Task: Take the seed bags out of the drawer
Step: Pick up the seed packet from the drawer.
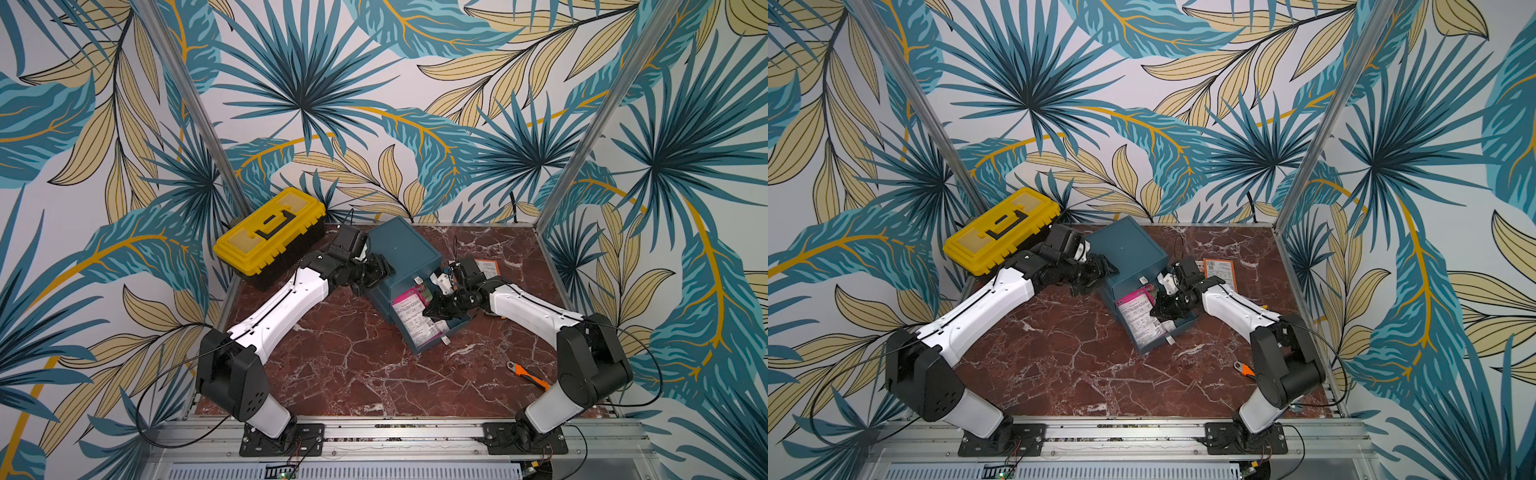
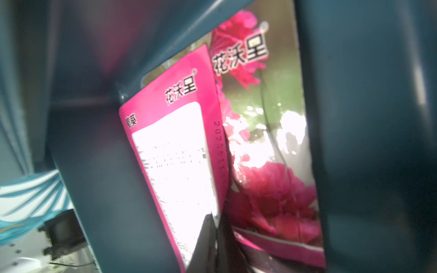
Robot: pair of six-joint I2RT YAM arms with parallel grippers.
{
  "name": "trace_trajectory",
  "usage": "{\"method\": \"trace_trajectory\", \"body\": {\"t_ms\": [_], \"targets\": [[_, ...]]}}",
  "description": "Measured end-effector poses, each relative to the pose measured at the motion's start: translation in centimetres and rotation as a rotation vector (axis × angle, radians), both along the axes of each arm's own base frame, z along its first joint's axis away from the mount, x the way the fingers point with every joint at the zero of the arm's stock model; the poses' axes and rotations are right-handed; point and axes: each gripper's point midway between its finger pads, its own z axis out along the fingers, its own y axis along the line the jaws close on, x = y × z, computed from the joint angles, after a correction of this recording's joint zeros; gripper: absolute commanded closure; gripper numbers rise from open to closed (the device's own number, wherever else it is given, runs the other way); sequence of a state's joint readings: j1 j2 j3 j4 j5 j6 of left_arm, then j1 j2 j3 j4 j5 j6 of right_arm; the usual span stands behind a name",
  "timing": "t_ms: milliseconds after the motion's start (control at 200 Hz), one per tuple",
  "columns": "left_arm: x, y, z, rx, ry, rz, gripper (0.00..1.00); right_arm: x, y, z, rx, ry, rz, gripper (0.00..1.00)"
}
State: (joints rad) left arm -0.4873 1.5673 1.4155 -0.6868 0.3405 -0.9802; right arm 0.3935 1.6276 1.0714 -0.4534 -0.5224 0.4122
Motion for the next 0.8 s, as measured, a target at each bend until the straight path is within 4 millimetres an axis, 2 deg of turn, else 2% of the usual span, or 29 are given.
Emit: {"method": "trace_trajectory", "body": {"t_ms": [230,371,606,801], "targets": [[0.0,0.0,0.1,-0.003,-0.007,0.0,0.34,-0.5,-0.3,0.7,0.012,0.008,-0.04,1.0],[0.0,0.0,0.1,-0.003,-0.007,0.0,0.34,-0.5,-0.8,2.1,0.031,-0.006,-0.076,1.0],[0.0,0.0,0.1,-0.003,-0.008,0.001,0.34,-0.2,-2.8,4.6,0.05,-0.033,-0.144,1.0],[0.0,0.0,0.1,-0.002,-0.009,0.001,0.34,0.2,-4.6,6.0,0.057,-0.034,-0.198,1.0]]}}
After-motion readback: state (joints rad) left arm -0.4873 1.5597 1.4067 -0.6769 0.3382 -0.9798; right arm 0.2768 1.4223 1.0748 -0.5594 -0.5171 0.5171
